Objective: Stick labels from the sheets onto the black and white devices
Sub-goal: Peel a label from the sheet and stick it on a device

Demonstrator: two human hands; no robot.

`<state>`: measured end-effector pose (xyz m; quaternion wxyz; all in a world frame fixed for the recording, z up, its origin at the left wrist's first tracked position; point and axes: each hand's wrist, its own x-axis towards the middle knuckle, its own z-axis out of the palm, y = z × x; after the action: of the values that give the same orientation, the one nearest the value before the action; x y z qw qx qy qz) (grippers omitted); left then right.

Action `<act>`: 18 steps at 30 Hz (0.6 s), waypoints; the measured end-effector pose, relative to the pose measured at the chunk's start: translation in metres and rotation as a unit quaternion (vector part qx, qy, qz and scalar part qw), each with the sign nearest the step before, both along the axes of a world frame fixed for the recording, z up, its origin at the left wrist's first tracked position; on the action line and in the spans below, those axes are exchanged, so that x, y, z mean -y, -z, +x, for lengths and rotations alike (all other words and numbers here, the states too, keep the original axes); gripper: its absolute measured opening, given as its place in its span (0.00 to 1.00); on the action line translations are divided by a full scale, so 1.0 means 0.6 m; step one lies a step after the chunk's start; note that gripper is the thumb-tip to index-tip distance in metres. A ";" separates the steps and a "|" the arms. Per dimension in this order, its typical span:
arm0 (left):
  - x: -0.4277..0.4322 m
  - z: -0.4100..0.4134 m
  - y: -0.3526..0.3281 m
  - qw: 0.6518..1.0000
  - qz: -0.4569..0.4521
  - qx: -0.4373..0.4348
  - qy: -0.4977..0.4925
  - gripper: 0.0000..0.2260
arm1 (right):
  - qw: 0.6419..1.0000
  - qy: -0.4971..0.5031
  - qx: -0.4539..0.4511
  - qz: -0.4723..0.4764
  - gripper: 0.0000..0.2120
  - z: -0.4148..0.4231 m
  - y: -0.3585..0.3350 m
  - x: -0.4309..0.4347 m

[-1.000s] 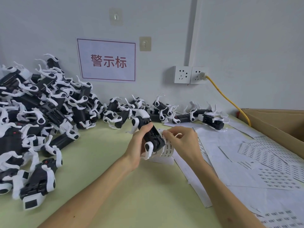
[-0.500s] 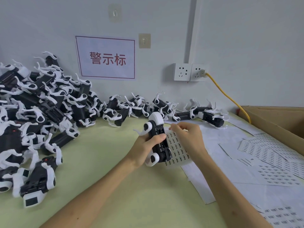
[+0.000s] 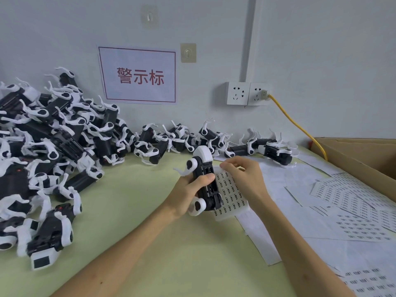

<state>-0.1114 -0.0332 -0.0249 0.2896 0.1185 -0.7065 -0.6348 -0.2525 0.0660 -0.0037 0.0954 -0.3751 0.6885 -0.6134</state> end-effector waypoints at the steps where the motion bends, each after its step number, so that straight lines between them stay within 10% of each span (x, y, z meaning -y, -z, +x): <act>1: 0.000 0.000 0.000 1.000 -0.002 0.003 0.003 0.20 | 1.000 0.008 0.001 0.002 0.06 -0.003 0.001 0.001; 18: 0.022 -0.015 -0.004 0.981 0.109 0.151 -0.044 0.18 | 0.990 0.046 0.075 -0.113 0.06 -0.030 0.000 -0.004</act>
<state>-0.1206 -0.0461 -0.0224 0.1920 0.2747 -0.6628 -0.6696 -0.2704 0.0681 -0.0039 0.0752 -0.3046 0.6222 -0.7172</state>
